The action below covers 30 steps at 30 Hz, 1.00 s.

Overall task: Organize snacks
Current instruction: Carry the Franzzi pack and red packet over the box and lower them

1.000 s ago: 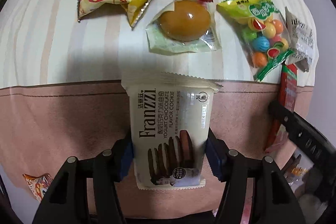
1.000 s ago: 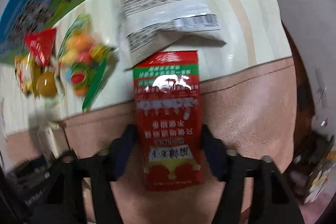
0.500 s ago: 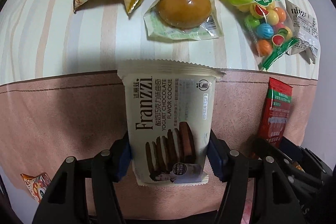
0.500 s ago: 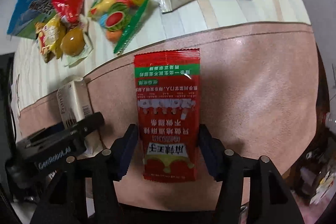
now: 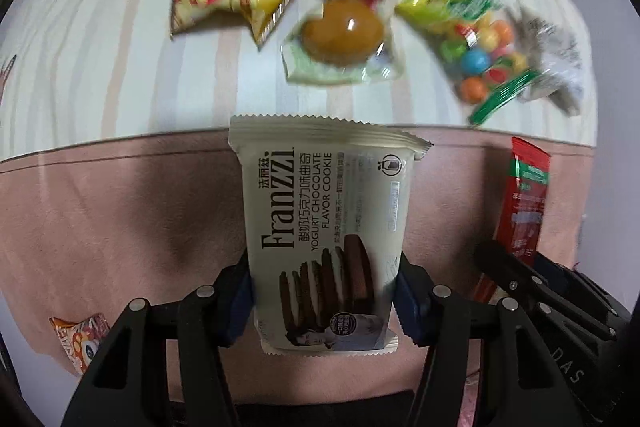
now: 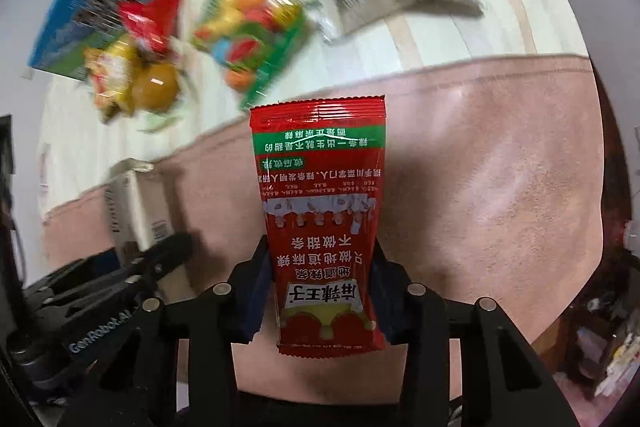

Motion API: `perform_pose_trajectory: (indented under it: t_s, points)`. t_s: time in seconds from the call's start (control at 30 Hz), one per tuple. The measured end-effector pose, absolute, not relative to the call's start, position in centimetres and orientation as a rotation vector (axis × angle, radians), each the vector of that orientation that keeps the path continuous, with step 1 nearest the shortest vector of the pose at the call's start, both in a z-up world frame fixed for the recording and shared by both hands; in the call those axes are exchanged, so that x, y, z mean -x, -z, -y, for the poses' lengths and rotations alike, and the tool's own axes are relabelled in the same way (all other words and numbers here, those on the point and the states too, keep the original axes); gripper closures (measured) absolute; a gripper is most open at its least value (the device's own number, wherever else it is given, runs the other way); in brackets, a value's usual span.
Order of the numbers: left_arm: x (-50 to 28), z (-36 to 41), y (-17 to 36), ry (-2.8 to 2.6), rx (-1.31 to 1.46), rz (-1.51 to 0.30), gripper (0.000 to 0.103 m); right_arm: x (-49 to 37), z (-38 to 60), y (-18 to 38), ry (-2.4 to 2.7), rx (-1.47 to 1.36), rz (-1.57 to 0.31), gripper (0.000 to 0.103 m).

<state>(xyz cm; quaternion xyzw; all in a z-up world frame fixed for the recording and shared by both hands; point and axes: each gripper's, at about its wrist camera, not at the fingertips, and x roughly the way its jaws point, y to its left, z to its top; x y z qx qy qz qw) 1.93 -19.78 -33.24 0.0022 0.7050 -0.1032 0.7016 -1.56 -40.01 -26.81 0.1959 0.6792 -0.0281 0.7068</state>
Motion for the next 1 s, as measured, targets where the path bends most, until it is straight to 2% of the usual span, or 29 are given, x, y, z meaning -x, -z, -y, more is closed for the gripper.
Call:
perform_pose_trajectory:
  t_s: [0.3,0.43,0.53,0.77,1.0]
  points:
    - [-7.2,17.7,22.9,0.288,0.144,-1.399,0.046,-4.2,39.7,16.1,-0.131,-0.503,-1.326,0.057]
    - [-12.8,15.8,18.2,0.284,0.167,-1.313,0.046,-10.3,39.6,11.3,-0.191,-0.475,-1.227,0.057]
    - [-17.1,13.8,16.7,0.26,0.163,-1.286,0.046,-15.5,38.4,9.4,-0.21,-0.461,-1.186,0.057]
    - [-26.6,10.0,16.5,0.172,0.137,-1.286,0.046,-27.1,35.5,10.1,-0.183,-0.395,-1.192,0.057]
    - [-32.8,8.6,21.2,0.159,0.165,-1.442,0.046,-32.3,33.5,14.1,-0.176,-0.364,-1.291,0.057]
